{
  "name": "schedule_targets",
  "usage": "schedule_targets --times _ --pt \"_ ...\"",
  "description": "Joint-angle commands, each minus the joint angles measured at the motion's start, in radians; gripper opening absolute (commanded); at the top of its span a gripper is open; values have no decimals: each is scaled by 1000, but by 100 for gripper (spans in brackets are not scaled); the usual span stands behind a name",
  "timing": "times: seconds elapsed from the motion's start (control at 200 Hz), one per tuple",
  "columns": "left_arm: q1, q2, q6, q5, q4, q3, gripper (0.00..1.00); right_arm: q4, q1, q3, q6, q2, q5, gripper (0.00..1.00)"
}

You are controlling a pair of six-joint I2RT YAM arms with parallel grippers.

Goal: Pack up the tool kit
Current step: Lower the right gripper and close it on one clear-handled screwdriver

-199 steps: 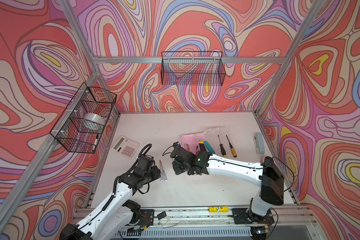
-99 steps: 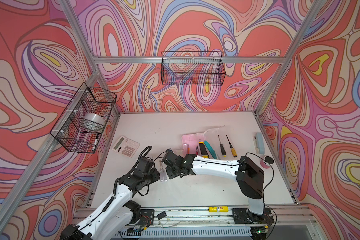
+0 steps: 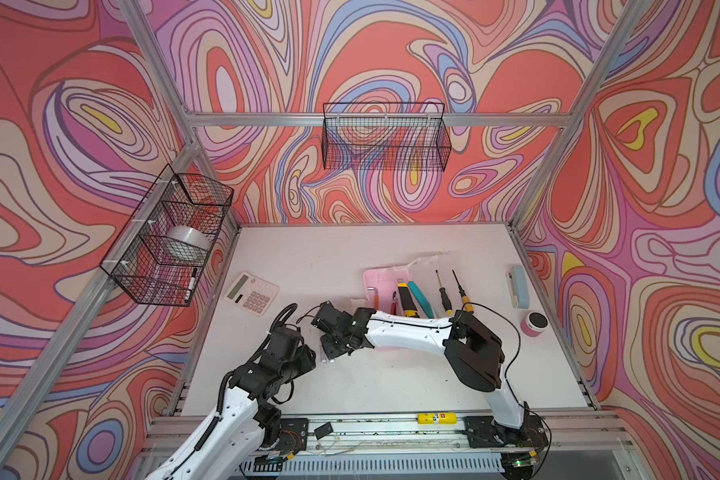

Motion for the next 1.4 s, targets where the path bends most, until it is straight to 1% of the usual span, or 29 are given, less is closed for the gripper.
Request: schedule_targets --times 0.0,0.155,0.691,0.906,1.107,1.162,1.397 --pt "6 -20 -21 -23 -45 -14 50 -31 8 49 -18 42 -8 35" --pt "8 -21 -14 -26 -37 -15 51 -61 8 85 -18 78 3 34" --pt "25 54 9 0 54 -27 51 -148 12 157 -3 158 55 31" --pt "29 65 14 3 71 -28 51 -155 12 156 2 163 69 27" --pt "29 82 12 8 88 -30 50 -150 12 137 9 146 87 20" --pt "30 85 11 10 90 -28 50 -150 12 134 8 139 96 17" --pt "30 97 14 5 91 -15 51 -147 12 115 9 101 120 13"
